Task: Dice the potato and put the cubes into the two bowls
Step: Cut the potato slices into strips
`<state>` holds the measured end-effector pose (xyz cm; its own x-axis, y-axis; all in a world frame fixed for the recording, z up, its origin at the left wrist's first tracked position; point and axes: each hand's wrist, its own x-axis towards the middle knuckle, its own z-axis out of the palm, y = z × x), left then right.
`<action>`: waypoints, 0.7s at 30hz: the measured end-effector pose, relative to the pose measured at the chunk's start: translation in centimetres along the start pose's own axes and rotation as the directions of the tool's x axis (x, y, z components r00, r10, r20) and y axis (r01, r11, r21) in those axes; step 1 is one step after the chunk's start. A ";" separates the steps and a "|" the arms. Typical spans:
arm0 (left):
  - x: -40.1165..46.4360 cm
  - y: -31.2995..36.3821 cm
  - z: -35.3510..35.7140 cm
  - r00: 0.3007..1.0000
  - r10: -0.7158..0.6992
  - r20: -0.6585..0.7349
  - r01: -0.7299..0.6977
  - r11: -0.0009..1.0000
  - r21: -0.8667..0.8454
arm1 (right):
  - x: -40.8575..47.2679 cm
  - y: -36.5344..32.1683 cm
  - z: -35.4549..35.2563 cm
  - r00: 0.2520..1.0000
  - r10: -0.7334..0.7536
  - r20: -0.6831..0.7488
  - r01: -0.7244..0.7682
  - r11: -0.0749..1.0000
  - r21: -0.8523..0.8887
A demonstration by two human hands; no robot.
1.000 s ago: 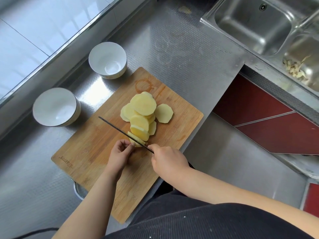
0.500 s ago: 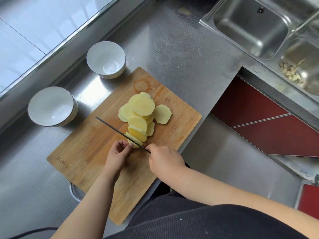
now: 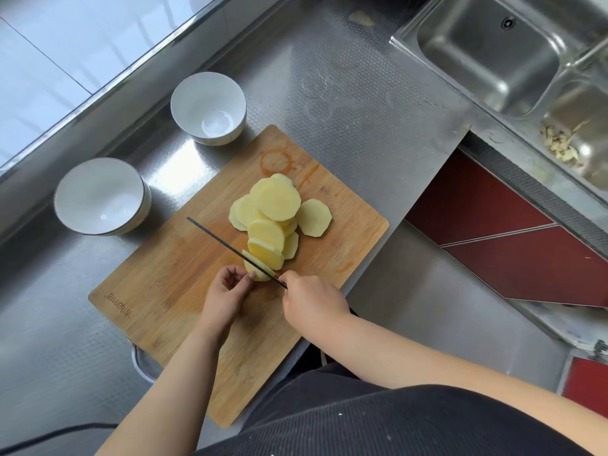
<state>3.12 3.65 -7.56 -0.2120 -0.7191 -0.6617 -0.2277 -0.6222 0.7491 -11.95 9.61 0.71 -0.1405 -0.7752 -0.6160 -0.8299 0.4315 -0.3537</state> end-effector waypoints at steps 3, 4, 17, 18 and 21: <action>0.0 -0.1 0.0 1.000 -0.002 -0.004 0.002 1.000 -0.008 | 0.2 0.1 0.2 1.000 0.003 0.004 -0.003 1.000 0.012; 0.0 -0.1 0.0 1.000 -0.003 -0.002 0.003 1.000 -0.008 | 0.2 0.1 0.2 1.000 0.003 0.004 -0.003 1.000 0.013; 0.1 -0.3 -0.2 1.000 -0.005 0.011 0.005 1.000 -0.008 | 0.9 0.2 1.0 0.999 -0.030 -0.020 0.029 0.999 -0.045; 0.1 -0.3 -0.1 1.000 -0.006 0.011 0.006 1.000 -0.011 | 1.0 0.2 1.0 0.999 -0.029 -0.020 0.028 0.998 -0.050; 0.2 -0.4 -0.2 1.000 -0.014 0.015 0.014 1.000 -0.021 | 1.5 0.1 1.2 1.000 -0.019 -0.003 0.018 0.998 -0.054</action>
<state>3.37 3.74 -7.98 -0.2231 -0.7056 -0.6726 -0.2111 -0.6386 0.7400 -11.57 9.03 -1.12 -0.1265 -0.7843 -0.6074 -0.8603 0.3916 -0.3265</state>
